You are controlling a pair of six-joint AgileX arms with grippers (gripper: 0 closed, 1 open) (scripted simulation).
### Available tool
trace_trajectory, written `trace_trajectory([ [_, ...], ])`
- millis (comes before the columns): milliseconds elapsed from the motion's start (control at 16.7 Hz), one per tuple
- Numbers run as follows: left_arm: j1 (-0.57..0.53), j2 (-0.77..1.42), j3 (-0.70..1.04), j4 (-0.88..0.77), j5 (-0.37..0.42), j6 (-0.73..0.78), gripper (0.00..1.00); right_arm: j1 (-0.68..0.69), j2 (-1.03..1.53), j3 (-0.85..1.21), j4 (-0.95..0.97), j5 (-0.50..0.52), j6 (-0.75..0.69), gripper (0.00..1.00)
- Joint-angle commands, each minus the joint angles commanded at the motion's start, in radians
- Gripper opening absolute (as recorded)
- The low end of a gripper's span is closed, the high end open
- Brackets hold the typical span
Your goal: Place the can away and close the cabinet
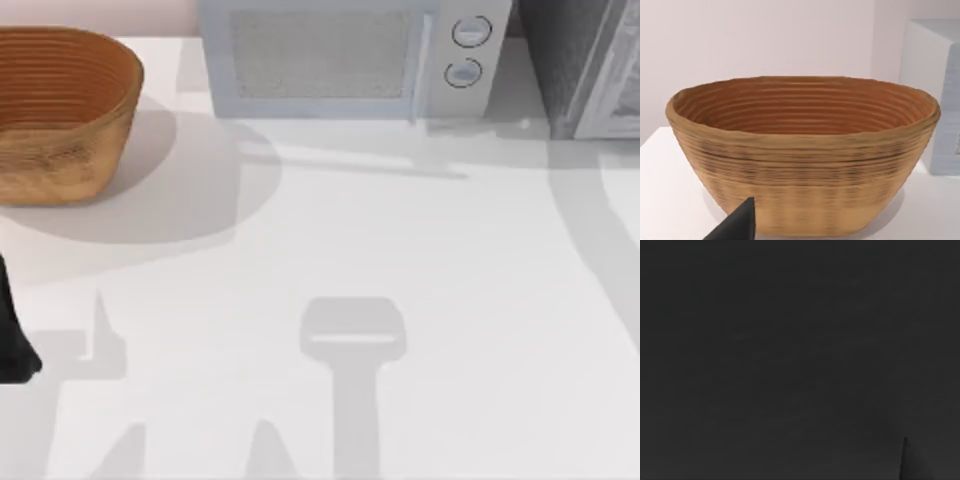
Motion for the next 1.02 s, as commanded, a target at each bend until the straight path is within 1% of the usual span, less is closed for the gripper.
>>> trace_trajectory([
  [180, 0.0, 0.0, 0.0, 0.0, 0.0, 0.0, 1.0, 0.098, -0.024, -0.001, 0.009, 0.137, -0.033, 1.0],
  [360, 0.0, 0.0, 0.0, 0.0, 0.0, 0.0, 1.0, 0.145, -0.038, -0.002, 0.014, 0.211, -0.054, 1.0],
  [720, 0.0, 0.0, 0.0, 0.0, 0.0, 0.0, 1.0, 0.135, -0.048, 0.007, 0.013, 0.223, -0.06, 1.0],
  [1020, 0.0, 0.0, 0.0, 0.0, 0.0, 0.0, 1.0, 0.076, 0.059, 0.085, 0.044, 0.165, -0.059, 1.0],
])
